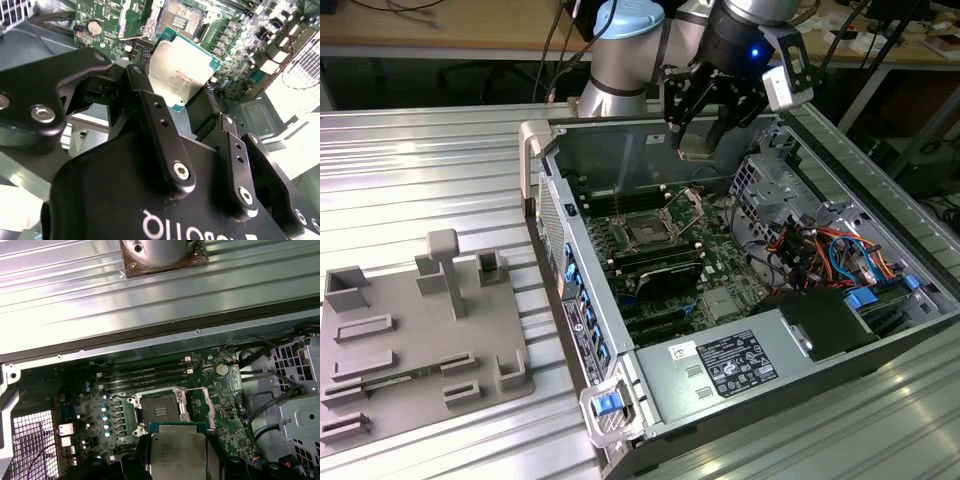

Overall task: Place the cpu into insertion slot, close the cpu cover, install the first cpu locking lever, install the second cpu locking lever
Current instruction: 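Place the cpu into insertion slot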

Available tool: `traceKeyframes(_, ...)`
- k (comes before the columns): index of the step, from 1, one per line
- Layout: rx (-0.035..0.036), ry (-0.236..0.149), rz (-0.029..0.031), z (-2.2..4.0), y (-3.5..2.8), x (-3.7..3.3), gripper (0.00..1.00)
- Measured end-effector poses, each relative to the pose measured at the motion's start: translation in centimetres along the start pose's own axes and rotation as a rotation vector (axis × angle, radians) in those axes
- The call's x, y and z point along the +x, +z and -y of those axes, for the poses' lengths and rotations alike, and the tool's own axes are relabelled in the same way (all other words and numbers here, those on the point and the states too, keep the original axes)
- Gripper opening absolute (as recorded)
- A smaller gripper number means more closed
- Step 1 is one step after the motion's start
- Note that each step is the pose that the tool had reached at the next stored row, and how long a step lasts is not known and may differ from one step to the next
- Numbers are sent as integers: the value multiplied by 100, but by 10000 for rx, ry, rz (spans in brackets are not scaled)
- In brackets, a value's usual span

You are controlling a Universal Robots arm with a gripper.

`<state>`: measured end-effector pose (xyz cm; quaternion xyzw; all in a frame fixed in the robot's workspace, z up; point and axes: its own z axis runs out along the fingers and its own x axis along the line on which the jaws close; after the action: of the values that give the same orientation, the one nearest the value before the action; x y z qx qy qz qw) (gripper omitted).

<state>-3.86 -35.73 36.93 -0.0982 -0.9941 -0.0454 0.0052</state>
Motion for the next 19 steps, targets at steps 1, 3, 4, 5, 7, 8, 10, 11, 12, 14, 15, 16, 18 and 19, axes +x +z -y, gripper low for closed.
traceKeyframes(1,-3,162,15,0,4,0,55)
traceKeyframes(3,-7,355,32,3,9,9,55)
traceKeyframes(4,-7,383,34,4,11,15,55)
traceKeyframes(5,-8,434,39,7,13,29,55)
traceKeyframes(7,-10,472,43,11,18,45,55)
traceKeyframes(8,-8,487,43,11,20,46,55)
traceKeyframes(10,-6,547,50,12,23,46,55)
traceKeyframes(11,-7,592,54,12,25,47,55)
traceKeyframes(12,-8,635,58,12,26,47,55)
traceKeyframes(14,-9,677,62,12,28,47,55)
traceKeyframes(15,-10,706,64,13,29,49,55)
traceKeyframes(16,-11,765,70,13,31,51,55)
traceKeyframes(18,-12,847,77,14,34,54,55)
traceKeyframes(19,-13,882,80,14,35,55,55)
